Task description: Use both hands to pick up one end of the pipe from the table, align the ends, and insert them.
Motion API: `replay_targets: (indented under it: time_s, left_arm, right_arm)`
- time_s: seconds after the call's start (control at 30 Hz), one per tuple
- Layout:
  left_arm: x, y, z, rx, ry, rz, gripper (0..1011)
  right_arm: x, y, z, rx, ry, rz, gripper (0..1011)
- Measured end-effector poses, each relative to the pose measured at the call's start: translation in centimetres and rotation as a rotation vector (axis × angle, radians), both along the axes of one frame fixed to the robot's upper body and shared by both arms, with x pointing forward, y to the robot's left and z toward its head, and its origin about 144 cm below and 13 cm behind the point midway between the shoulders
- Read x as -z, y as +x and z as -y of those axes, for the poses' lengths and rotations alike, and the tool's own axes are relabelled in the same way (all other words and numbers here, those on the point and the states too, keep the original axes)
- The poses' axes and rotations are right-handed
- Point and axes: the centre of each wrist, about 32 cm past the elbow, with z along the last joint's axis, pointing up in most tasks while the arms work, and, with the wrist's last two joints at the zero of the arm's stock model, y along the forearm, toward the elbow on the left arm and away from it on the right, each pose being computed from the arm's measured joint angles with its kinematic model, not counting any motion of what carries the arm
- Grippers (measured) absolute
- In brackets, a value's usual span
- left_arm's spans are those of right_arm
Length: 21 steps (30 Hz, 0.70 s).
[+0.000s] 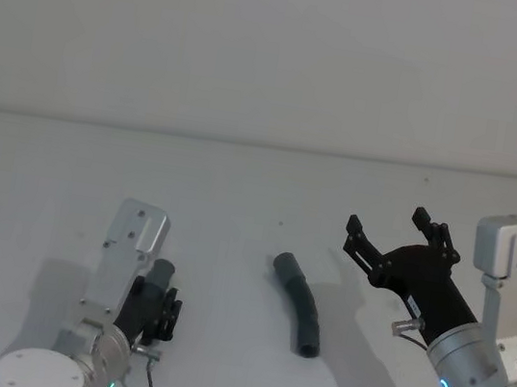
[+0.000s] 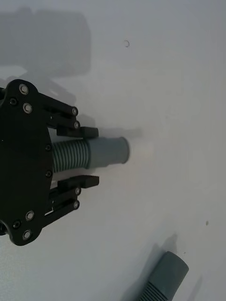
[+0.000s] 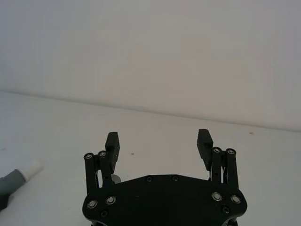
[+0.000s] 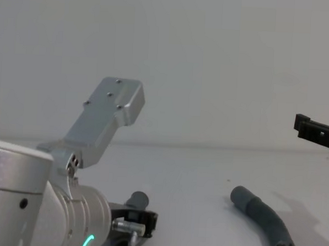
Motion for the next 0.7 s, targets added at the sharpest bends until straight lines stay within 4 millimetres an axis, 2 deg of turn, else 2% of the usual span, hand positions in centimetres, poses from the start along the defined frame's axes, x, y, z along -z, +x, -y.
replay_targets:
  time_s: [0.07,0.1,0.17,0.7]
  left_arm:
    - [0.02,-0.02,0.00,-0.001,0.000,0.001,425]
    - [0.04,-0.04,0.01,-0.002,0.000,0.002,360]
    - [0.04,-0.05,0.01,-0.003,0.001,0.004,334]
    - [-0.14,-0.29,-0.44,-0.004,0.034,0.069,325]
  right_arm:
    - [0.00,0.00,0.00,0.000,0.000,0.000,1004]
    - [0.00,0.00,0.00,0.000,0.000,0.000,1004]
    - [0.00,0.00,0.00,0.000,0.000,0.000,1004]
    - [0.00,0.00,0.00,0.000,0.000,0.000,1004]
